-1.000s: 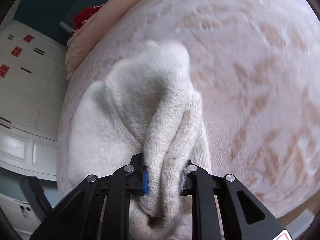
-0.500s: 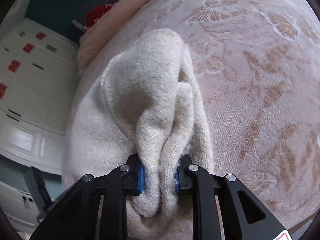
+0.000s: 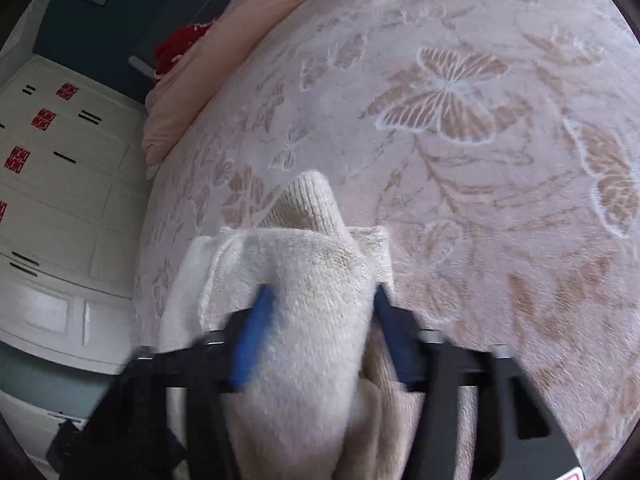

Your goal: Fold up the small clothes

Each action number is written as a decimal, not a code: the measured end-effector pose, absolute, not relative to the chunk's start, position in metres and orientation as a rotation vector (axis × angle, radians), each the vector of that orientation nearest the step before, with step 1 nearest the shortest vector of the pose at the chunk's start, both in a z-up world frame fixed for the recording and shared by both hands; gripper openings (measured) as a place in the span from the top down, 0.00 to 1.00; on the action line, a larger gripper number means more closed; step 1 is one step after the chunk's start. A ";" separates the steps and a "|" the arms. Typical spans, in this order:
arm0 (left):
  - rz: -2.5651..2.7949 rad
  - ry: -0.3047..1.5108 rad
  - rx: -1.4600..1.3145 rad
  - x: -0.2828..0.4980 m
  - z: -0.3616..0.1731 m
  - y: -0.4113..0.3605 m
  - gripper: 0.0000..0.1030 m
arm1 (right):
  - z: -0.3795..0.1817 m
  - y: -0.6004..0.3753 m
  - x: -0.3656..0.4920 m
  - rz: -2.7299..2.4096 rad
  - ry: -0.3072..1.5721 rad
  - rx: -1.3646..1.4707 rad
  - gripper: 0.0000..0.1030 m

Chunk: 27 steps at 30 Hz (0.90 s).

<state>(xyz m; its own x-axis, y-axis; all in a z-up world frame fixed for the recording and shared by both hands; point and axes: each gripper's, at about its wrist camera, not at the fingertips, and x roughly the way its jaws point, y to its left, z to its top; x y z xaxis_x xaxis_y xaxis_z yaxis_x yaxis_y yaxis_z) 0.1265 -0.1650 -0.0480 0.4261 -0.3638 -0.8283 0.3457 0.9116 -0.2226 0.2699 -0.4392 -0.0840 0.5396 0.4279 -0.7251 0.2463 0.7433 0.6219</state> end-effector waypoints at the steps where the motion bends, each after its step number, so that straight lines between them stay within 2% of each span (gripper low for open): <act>1: -0.438 1.062 -0.032 0.129 -0.055 -0.163 0.89 | -0.078 -0.435 0.272 0.127 1.007 0.742 0.86; 4: -0.430 1.090 -0.032 0.128 -0.062 -0.162 0.91 | -0.025 -0.431 0.262 0.211 0.836 0.670 0.89; 6: -0.427 1.103 0.000 0.129 -0.069 -0.166 0.92 | -0.020 -0.436 0.254 0.174 0.792 0.619 0.91; 9: -0.426 1.092 0.028 0.126 -0.072 -0.172 0.92 | -0.103 -0.442 0.274 0.072 1.049 0.575 0.86; 10: -0.428 1.094 0.030 0.126 -0.072 -0.173 0.92 | -0.108 -0.443 0.270 0.077 1.031 0.581 0.83; 13: -0.428 1.097 0.038 0.126 -0.073 -0.172 0.92 | -0.067 -0.448 0.255 0.058 0.919 0.619 0.81; 17: -0.424 1.084 0.053 0.123 -0.074 -0.172 0.92 | 0.002 -0.409 0.241 0.084 0.807 0.457 0.79; 22: -0.420 1.084 0.043 0.121 -0.074 -0.172 0.92 | 0.013 -0.347 0.267 0.138 0.815 0.286 0.78; 24: -0.422 1.090 0.040 0.122 -0.074 -0.171 0.92 | 0.005 -0.335 0.276 0.188 0.846 0.281 0.83; 26: -0.423 1.093 0.046 0.122 -0.075 -0.172 0.92 | -0.035 -0.324 0.307 0.196 1.010 0.243 1.00; 27: -0.422 1.095 0.048 0.121 -0.074 -0.173 0.92 | -0.061 -0.325 0.319 0.151 1.095 0.205 1.00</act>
